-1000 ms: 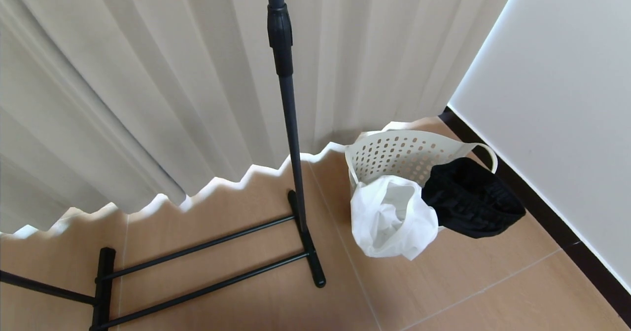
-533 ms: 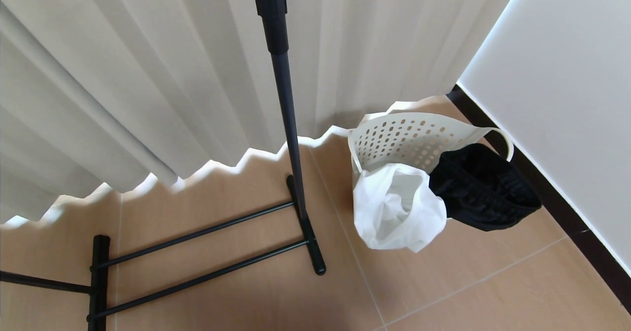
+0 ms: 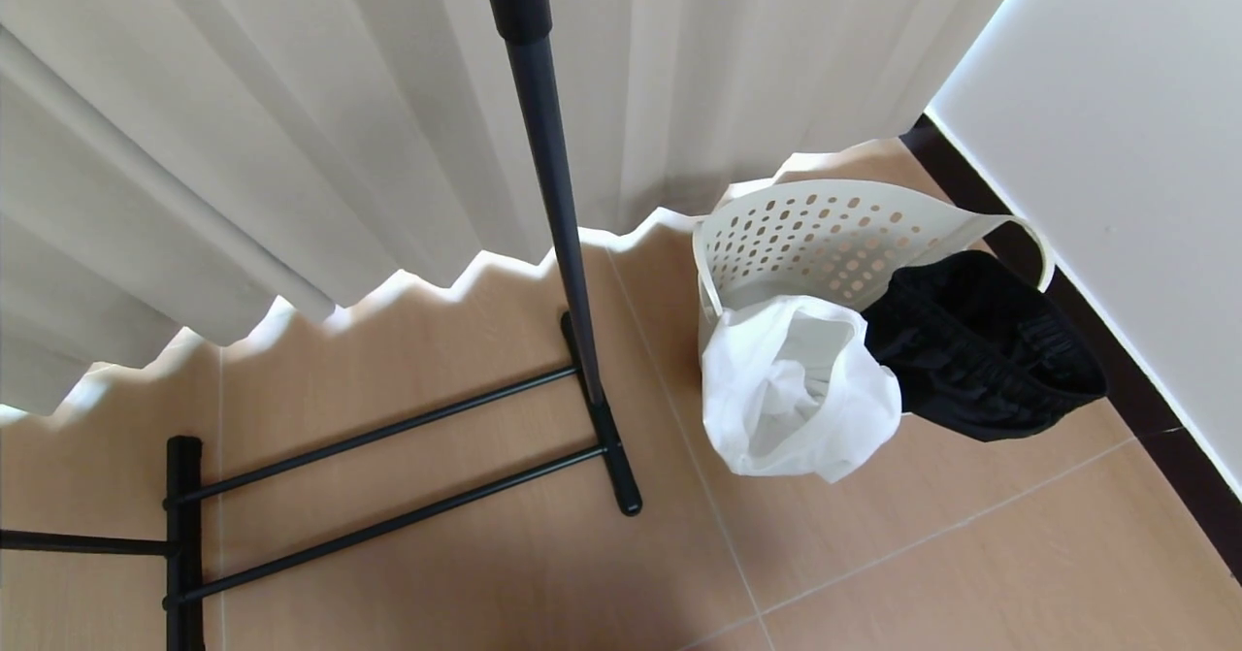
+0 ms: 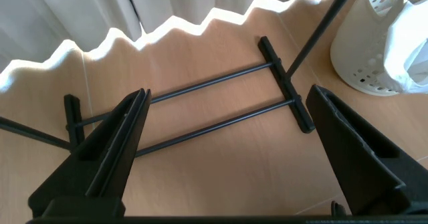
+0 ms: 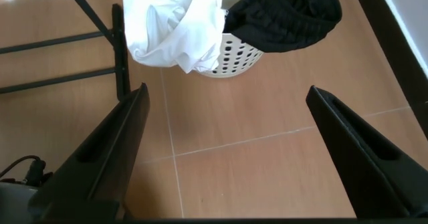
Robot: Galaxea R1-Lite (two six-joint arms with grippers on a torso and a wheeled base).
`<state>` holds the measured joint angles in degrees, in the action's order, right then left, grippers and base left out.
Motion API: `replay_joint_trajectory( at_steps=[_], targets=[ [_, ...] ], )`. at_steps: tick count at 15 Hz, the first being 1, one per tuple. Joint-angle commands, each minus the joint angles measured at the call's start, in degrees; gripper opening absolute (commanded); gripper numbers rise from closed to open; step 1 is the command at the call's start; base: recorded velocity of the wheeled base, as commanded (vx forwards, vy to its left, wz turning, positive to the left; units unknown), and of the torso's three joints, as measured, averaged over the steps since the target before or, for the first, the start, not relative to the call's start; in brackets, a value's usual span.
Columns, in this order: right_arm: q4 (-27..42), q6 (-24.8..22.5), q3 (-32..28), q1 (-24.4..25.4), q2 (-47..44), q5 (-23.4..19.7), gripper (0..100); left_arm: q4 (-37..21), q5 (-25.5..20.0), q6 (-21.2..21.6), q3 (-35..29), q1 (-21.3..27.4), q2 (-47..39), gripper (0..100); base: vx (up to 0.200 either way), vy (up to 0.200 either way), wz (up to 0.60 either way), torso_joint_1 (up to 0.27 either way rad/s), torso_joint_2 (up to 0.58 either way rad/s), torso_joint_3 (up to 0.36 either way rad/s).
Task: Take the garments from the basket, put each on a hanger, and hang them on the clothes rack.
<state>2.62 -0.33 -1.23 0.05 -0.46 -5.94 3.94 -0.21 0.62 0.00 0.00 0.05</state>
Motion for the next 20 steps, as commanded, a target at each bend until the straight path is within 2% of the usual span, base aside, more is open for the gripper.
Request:
replay_joint_trajectory(
  at_steps=[1, 2, 4, 5, 6, 9, 10, 11, 12, 13, 14, 16, 18, 20],
  targets=[
    [0.0, -0.2, 0.0, -0.2, -10.3, -0.2, 100, 0.1, 0.2, 0.3, 0.0, 0.0, 0.0, 100, 0.000, 0.000, 0.00, 0.002, 0.00, -0.061],
    [-1.7, -0.5, 0.5, 1.4, -17.5, -0.5, 100, 0.1, 0.4, 0.3, 0.0, 0.0, 0.0, 100, 0.000, 0.000, 0.00, 0.000, 0.00, 0.000],
    [-10.0, -3.1, 0.4, 6.0, -29.3, -0.4, 100, 0.2, 0.4, 0.3, 0.0, 0.0, 0.0, 100, 0.000, 0.000, 0.00, 0.000, 0.00, 0.000],
    [-14.7, -6.4, -2.5, 8.9, -40.1, 0.1, 100, 0.2, 0.3, 0.3, 0.0, 0.0, 0.0, 100, 0.000, 0.000, 0.00, 0.000, 0.00, 0.000],
    [-15.4, -9.4, -6.0, 9.5, -46.8, 0.0, 100, 0.1, 0.3, 0.3, 0.0, 0.0, 0.0, 100, 0.000, 0.000, 0.00, 0.000, 0.00, 0.000],
    [-15.6, -26.2, -15.7, 10.9, -64.0, 0.1, 100, 0.2, 0.3, 0.3, 0.0, 0.0, 0.0, 100, 0.000, 0.000, 0.00, 0.000, 0.00, 0.000],
    [-15.6, -28.7, -17.8, 11.6, -67.2, 0.1, 100, 0.2, 0.3, 0.3, 0.0, 0.0, 0.0, 100, 0.000, 0.000, 0.00, 0.000, 0.00, 0.000],
    [-15.7, -33.7, -23.7, 15.2, -75.7, 2.0, 100, 0.2, 0.3, 0.3, 0.0, 0.0, 0.0, 100, 0.000, 0.000, 0.00, 0.000, 0.00, 0.000],
    [-15.7, -34.9, -27.0, 17.4, -78.9, 4.9, 100, 0.2, 0.3, 0.3, 0.0, 0.0, 0.0, 100, 0.000, 0.000, 0.00, 0.000, 0.00, 0.000],
    [-15.7, -36.5, -32.4, 19.7, -84.1, 9.8, 100, 0.2, 0.3, 0.3, 0.0, 0.0, 0.0, 100, 0.000, 0.000, 0.00, 0.000, 0.00, 0.000],
    [-16.0, -37.6, -36.7, 20.3, -87.5, 13.5, 100, 0.2, 0.3, 0.3, 0.0, 0.0, 0.0, 100, 0.000, 0.000, 0.00, 0.000, 0.00, 0.000],
    [-18.7, -40.9, -43.9, 21.1, -93.5, 17.9, 100, 0.2, 0.3, 0.3, 0.0, 0.0, 0.0, 100, 0.000, 0.000, 0.00, 0.000, 0.00, 0.000],
    [-22.7, -45.0, -48.6, 21.0, -98.7, 22.0, 100, 0.2, 0.3, 0.3, 0.0, 0.0, 0.0, 100, 0.000, 0.000, 0.00, 0.000, 0.00, 0.000],
    [-29.6, -48.2, -50.1, 20.6, -103.2, 22.8, 100, 0.2, 0.3, 0.3, 0.0, 0.0, 0.0, 100, 0.000, 0.000, 0.00, 0.000, 0.00, 0.000]
  ],
)
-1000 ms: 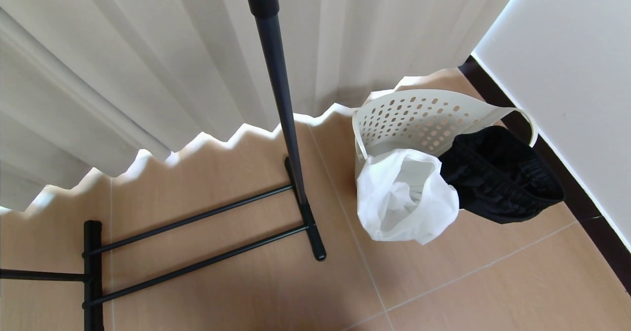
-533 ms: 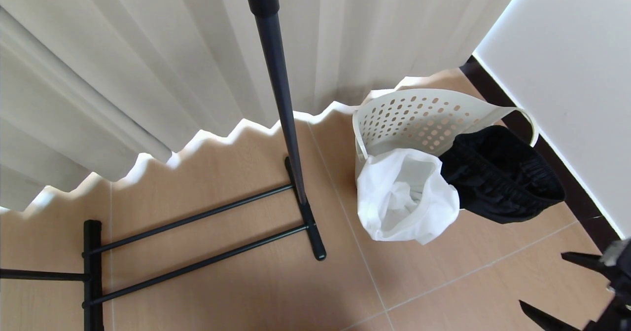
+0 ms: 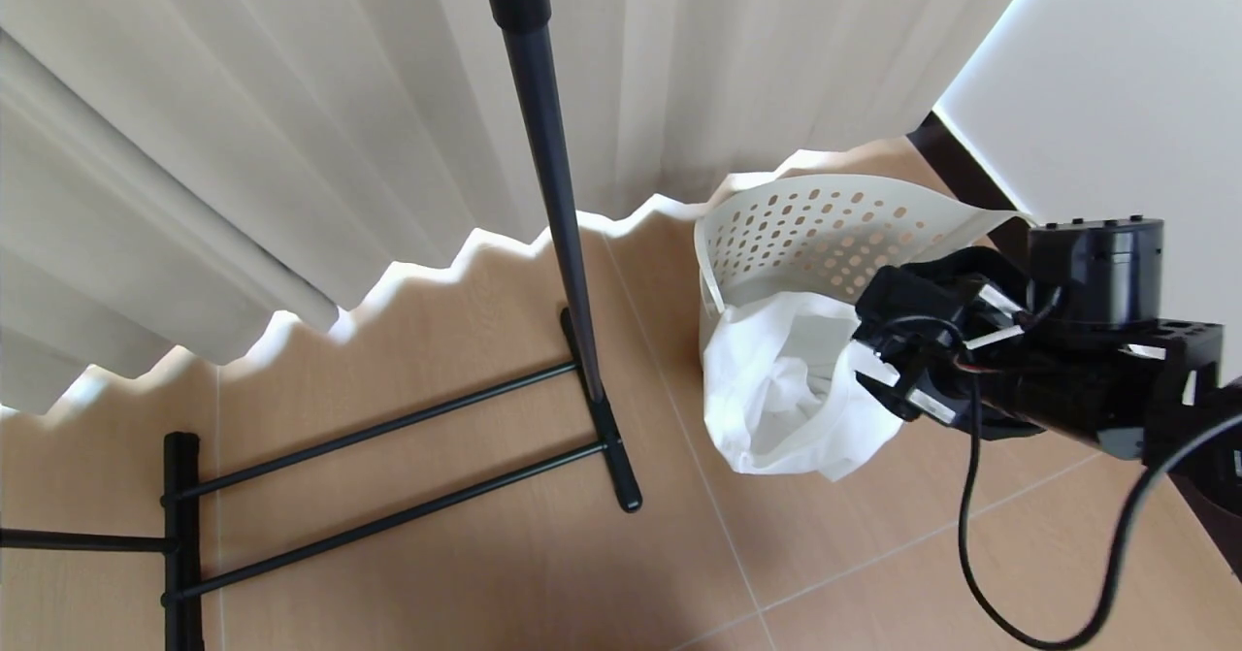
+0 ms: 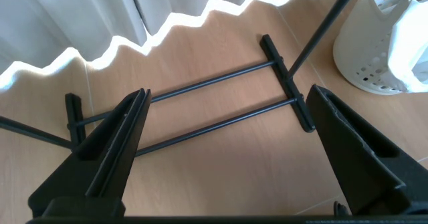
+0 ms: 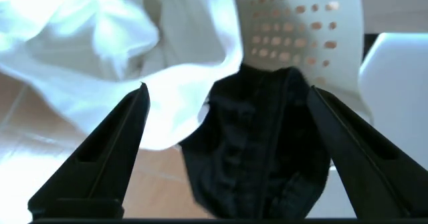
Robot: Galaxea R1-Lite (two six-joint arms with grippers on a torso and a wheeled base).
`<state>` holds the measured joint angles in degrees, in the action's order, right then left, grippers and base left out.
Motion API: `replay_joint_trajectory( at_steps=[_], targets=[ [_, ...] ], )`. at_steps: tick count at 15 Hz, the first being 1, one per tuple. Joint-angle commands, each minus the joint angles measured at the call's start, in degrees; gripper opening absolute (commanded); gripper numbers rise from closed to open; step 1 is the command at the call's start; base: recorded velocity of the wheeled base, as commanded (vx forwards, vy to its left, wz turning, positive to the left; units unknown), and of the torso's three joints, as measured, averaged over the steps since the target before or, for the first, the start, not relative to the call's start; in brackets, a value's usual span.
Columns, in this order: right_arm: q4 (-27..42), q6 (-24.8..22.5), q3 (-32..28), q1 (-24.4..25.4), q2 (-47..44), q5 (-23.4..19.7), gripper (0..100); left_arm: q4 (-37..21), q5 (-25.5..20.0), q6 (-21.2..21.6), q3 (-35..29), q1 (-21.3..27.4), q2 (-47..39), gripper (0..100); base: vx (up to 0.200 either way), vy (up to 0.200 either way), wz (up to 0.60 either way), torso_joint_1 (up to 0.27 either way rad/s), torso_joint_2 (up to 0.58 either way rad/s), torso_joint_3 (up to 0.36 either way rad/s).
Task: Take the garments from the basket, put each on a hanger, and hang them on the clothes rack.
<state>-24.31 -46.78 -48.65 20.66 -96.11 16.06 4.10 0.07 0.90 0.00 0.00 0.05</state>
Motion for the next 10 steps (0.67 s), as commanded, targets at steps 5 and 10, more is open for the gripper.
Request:
replay_joint_trajectory(
  at_steps=[5, 10],
  targets=[
    [-11.4, -3.3, -5.0, -1.2, -12.4, 1.1, 100, 0.0, 0.0, 0.1, 0.0, 0.0, 0.0, 100, 0.000, 0.000, 0.00, 0.000, 0.00, 0.000],
    [-18.9, -3.4, -6.5, -2.5, -17.9, 1.1, 100, 0.0, 0.0, 0.0, 0.0, 0.0, 0.0, 100, 0.000, 0.000, 0.00, 0.000, 0.00, 0.000]
  ],
)
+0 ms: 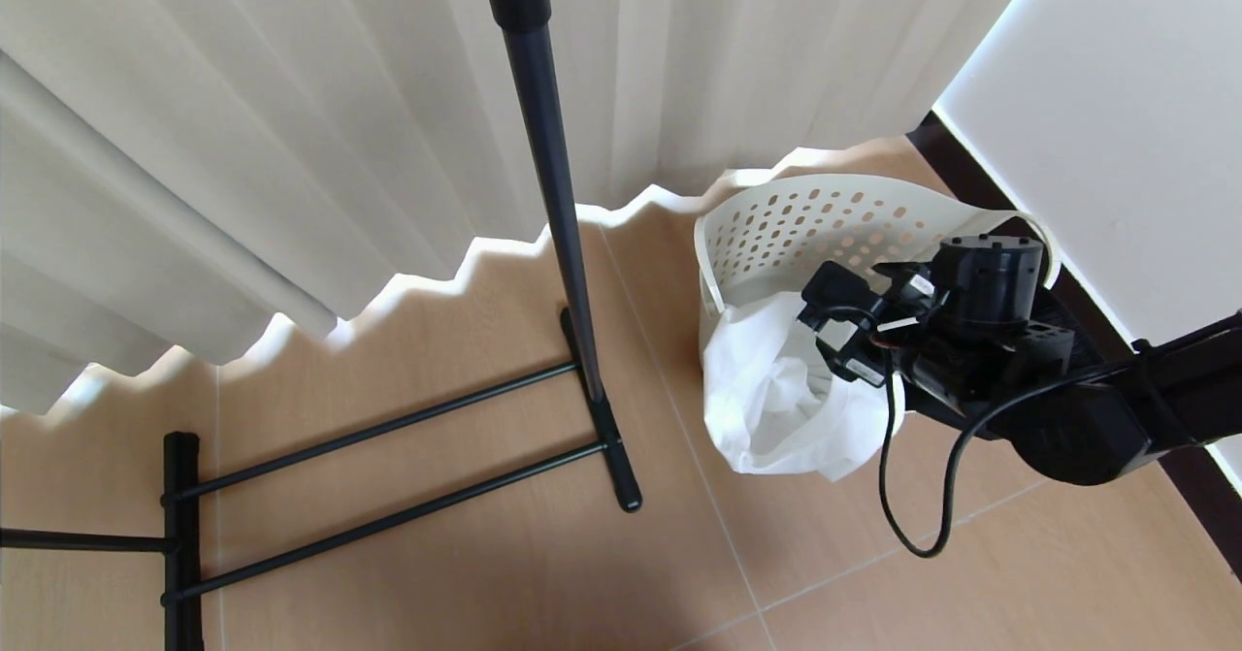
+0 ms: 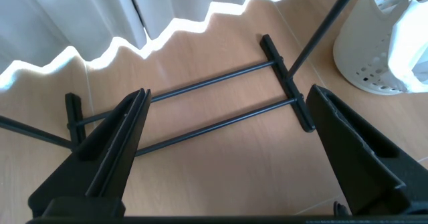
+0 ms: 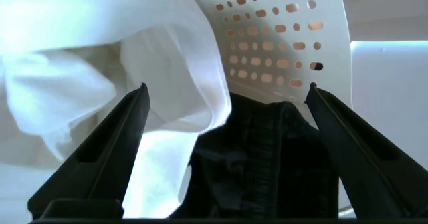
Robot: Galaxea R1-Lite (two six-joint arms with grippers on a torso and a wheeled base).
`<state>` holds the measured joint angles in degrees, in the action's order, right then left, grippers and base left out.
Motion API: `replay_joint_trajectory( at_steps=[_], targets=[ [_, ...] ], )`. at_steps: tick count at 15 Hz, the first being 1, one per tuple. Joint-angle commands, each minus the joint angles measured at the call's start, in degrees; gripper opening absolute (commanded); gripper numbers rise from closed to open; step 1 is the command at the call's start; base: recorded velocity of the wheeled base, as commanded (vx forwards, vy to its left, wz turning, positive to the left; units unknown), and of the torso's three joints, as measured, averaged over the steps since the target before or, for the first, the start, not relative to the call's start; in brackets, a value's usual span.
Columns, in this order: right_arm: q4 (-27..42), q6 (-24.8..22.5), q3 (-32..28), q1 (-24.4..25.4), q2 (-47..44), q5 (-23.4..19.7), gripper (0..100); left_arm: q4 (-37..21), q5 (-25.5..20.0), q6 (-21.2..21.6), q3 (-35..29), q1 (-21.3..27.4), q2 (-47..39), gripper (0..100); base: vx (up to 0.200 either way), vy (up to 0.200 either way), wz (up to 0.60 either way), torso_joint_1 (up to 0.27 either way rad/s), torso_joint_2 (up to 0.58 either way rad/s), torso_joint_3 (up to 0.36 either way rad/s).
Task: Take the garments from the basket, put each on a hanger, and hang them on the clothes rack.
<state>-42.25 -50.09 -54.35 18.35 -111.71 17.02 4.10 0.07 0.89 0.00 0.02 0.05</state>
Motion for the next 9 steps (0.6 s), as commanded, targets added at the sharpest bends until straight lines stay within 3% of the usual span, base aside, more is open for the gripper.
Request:
replay_joint_trajectory(
  at_steps=[1, 9],
  targets=[
    [-2.6, -0.1, -2.8, -0.7, -4.4, 0.2, 100, -0.1, 0.0, 0.0, 0.0, 0.0, 0.0, 100, 0.000, 0.000, 0.00, 0.000, 0.00, 0.000],
    [-6.4, 0.3, -12.1, -0.9, -11.8, 1.2, 100, 0.0, 0.0, 0.0, 0.0, 0.0, 0.0, 100, 0.000, 0.000, 0.00, 0.000, 0.00, 0.000]
  ],
)
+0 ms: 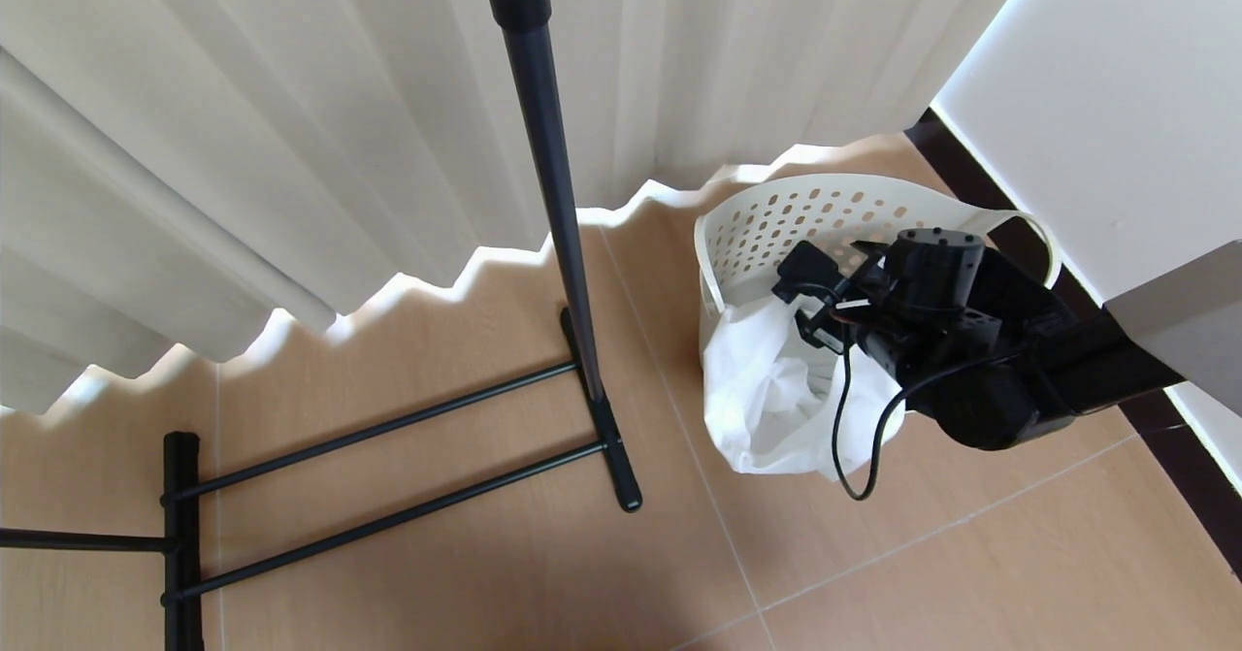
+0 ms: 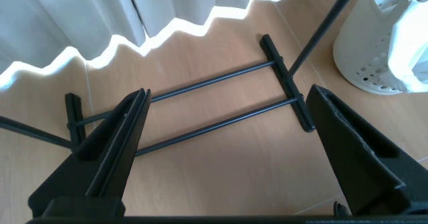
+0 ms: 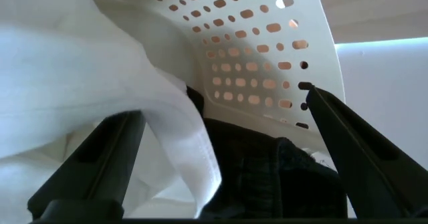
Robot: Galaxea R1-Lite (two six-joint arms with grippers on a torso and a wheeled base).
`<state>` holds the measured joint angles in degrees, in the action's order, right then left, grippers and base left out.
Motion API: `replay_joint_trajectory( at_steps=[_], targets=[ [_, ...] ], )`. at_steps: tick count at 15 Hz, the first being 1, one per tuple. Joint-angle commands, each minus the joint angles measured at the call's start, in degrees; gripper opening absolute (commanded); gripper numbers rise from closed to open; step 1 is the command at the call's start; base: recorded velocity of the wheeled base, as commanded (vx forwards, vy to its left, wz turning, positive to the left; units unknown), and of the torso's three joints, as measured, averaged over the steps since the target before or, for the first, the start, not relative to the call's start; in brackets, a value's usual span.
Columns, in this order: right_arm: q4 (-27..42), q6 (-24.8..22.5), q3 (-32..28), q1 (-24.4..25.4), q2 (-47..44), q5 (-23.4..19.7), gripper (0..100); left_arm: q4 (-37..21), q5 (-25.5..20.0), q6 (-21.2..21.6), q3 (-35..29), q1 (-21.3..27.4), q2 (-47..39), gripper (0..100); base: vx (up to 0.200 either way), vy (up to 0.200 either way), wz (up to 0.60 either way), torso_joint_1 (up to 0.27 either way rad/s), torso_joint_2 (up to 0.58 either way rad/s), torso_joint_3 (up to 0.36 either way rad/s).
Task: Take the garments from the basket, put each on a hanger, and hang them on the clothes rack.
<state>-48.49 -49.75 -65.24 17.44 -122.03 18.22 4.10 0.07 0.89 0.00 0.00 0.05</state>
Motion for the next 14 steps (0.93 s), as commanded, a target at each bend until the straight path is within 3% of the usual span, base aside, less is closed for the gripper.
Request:
replay_joint_trajectory(
  at_steps=[1, 9, 10, 14],
  targets=[
    [-0.1, 0.3, -1.6, 0.0, -1.5, 0.0, 100, 0.0, 0.0, 0.0, 0.0, 0.0, 0.0, 100, 0.000, 0.000, 0.00, 0.000, 0.00, 0.000],
    [-0.8, 7.2, -3.7, 0.4, -2.8, -0.6, 100, 0.0, 0.0, 0.0, 0.0, 0.0, 0.0, 100, 0.000, 0.000, 0.00, 0.000, 0.00, 0.000],
    [-1.3, 7.5, -3.9, 0.4, -2.9, -1.0, 0, 0.0, 0.0, 0.0, 0.0, 0.0, 0.0, 100, 0.000, 0.000, 0.00, 0.000, 0.00, 0.000],
    [-1.4, 8.4, -4.3, 0.4, -2.2, -1.0, 0, 0.0, 0.0, 0.0, 0.0, 0.0, 0.0, 100, 0.000, 0.000, 0.00, 0.000, 0.00, 0.000]
  ],
)
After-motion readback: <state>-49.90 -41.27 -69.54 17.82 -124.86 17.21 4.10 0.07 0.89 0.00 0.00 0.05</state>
